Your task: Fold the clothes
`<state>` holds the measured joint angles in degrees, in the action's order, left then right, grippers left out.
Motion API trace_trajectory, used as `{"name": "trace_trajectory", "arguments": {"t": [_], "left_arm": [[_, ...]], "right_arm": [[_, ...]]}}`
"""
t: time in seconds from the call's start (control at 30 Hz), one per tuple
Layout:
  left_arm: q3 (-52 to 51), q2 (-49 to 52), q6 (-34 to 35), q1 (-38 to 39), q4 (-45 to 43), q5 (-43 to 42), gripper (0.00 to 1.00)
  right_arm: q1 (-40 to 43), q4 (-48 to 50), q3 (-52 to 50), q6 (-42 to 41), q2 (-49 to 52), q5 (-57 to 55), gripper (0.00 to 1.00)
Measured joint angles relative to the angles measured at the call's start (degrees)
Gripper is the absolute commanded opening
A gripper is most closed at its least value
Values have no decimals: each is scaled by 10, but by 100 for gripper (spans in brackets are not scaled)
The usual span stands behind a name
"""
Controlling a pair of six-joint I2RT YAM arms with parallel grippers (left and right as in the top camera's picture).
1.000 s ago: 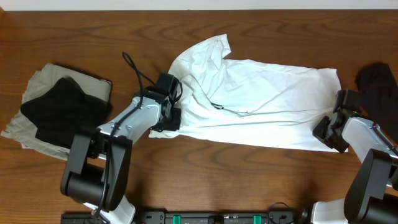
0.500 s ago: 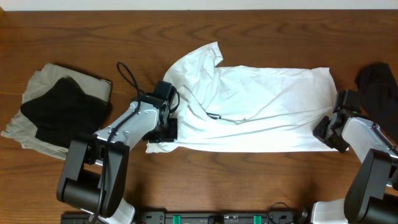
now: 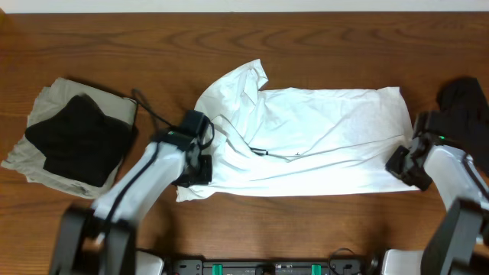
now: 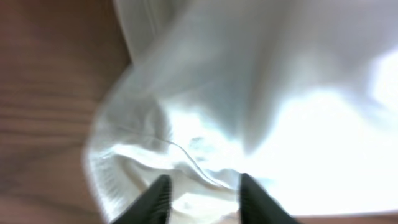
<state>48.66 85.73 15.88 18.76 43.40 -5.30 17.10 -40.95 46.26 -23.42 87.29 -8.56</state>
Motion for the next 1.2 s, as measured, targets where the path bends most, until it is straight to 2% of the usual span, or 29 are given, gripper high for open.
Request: {"name": "trace_trajectory", "arguments": {"t": [0.07,0.1,0.27,0.43,0.6,0.97,1.07,1.2], "left_arm": [[1,-66,-8,0,-10,2,73],[1,-101,-14,0,-16,3,75],[3,-230,-38,0,-84,8,75],[6,-241,-62,0,-188,8,77],[47,-159,-85,0,-205,8,81],[384,167,-168,-28,-118,-35,90],[448,239,-189,-52,-109,-68,90],[480,311,-212,-80,-141,-103,90]], "right_arm": [[0,-6,17,0,-43,8,20],[0,-5,30,2,-74,13,24],[0,25,65,5,-176,34,21],[0,70,67,24,-191,79,24],[0,98,67,59,-164,144,31],[0,97,67,78,-153,180,32],[0,88,67,80,-153,180,32],[0,88,67,82,-153,181,33]]}}
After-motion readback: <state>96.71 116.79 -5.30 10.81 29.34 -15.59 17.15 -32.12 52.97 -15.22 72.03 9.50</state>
